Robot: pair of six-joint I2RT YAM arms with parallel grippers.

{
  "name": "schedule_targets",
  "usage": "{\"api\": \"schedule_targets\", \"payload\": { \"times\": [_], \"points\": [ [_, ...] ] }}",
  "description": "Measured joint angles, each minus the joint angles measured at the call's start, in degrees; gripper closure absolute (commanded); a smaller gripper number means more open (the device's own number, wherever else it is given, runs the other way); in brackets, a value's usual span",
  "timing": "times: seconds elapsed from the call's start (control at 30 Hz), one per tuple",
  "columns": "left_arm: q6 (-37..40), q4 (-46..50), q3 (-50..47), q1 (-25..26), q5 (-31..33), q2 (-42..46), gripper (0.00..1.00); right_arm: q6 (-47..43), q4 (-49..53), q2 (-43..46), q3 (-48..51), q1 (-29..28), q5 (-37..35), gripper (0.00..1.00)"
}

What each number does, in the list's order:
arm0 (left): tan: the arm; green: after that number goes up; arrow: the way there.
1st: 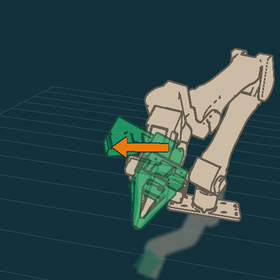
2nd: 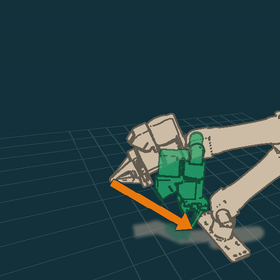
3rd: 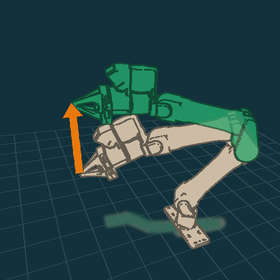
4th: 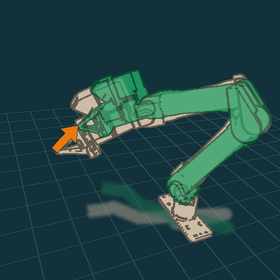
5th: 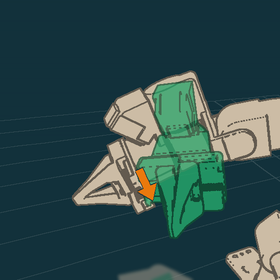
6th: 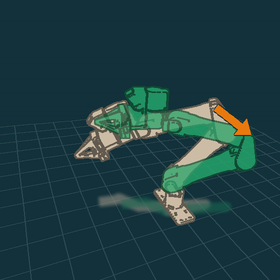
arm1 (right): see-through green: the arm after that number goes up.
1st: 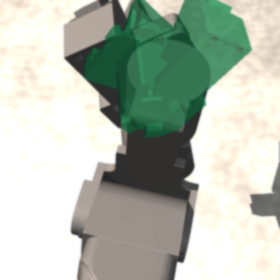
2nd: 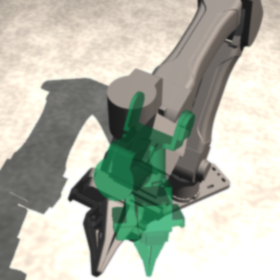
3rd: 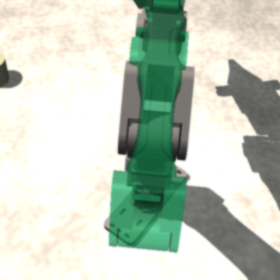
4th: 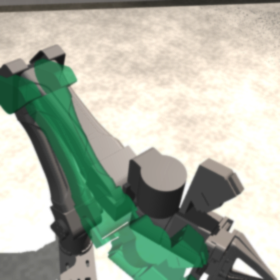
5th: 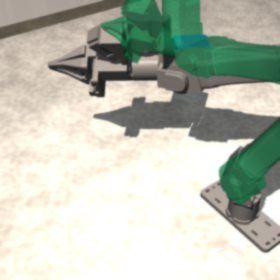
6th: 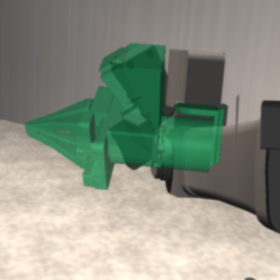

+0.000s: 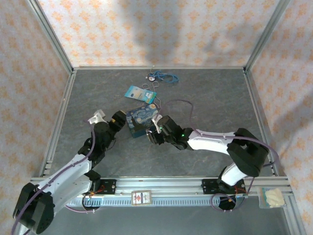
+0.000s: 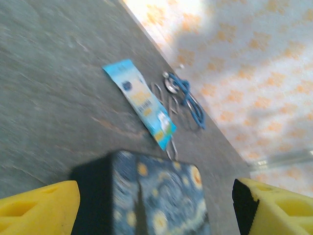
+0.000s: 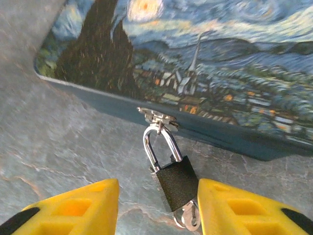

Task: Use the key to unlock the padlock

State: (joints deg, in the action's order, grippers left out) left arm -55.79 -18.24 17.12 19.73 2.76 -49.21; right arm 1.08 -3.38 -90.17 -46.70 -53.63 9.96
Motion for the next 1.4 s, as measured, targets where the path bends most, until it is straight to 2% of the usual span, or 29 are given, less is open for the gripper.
{"api": "schedule_targets", "payload": {
  "times": [0.13,0.4,0.63,0.93,1.0,1.2,1.4],
  "points": [
    [0.6,-3.9,0.1,-5.0,-2.8,-3.9,0.19,-5.9,0.5,-1.7,1.0,-0.3,-1.6,0.55],
    [1.5,-11.4,1.2,-7.0,-8.5,-11.5,0.19,-15.5,-4.0,-2.6,3.9,-0.3,-3.6,0.54],
    [1.4,-16.8,0.5,-9.5,-11.6,-12.5,0.19,-18.0,-9.2,-5.0,4.3,-0.3,-2.6,0.55],
    [1.5,-17.6,-0.9,-12.3,-14.2,-12.5,0.19,-19.9,-13.2,-9.7,4.2,-0.5,-2.7,0.59],
    [1.5,-18.1,-1.2,-12.7,-14.5,-12.5,0.19,-20.3,-13.6,-9.8,4.2,-0.5,-2.7,0.62],
    [1.4,-19.3,-1.8,-13.4,-15.4,-12.6,0.19,-21.9,-15.5,-10.3,4.1,-0.9,-3.1,0.87],
    [1.5,-19.8,-1.8,-13.5,-16.1,-12.9,0.20,-23.8,-16.2,-10.4,3.7,-0.9,-4.0,0.97]
  ]
}}
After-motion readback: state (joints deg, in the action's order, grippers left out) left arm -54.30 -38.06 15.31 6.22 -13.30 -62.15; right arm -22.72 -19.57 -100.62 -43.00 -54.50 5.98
